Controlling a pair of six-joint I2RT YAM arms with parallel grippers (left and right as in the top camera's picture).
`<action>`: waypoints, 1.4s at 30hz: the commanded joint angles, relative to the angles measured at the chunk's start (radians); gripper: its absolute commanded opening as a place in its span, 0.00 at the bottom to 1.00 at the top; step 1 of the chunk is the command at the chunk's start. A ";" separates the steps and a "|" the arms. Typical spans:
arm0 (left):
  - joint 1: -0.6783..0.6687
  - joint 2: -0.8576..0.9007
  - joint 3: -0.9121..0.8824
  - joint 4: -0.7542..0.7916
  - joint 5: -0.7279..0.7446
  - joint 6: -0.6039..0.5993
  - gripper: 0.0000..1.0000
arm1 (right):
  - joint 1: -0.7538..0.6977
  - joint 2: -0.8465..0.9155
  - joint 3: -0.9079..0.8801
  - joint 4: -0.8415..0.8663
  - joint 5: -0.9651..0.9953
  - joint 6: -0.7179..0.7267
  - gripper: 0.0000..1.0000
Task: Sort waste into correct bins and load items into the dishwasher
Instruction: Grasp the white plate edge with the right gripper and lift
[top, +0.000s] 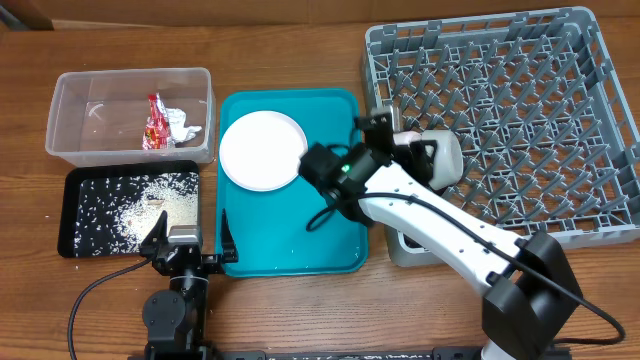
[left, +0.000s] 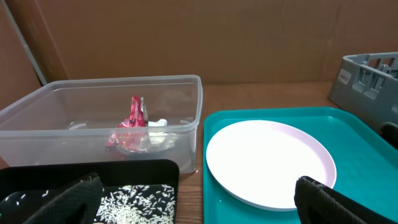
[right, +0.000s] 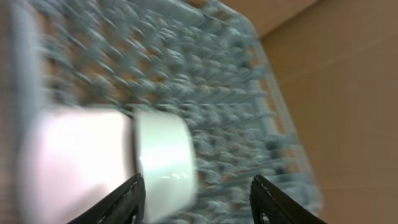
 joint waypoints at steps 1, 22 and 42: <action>0.004 -0.011 -0.004 0.003 -0.003 0.016 1.00 | 0.001 -0.018 0.164 0.082 -0.317 -0.066 0.56; 0.004 -0.011 -0.004 0.003 -0.003 0.016 1.00 | -0.119 0.323 0.196 0.613 -1.190 -0.062 0.44; 0.004 -0.011 -0.004 0.003 -0.003 0.016 1.00 | -0.123 0.146 0.201 0.544 -0.939 -0.154 0.04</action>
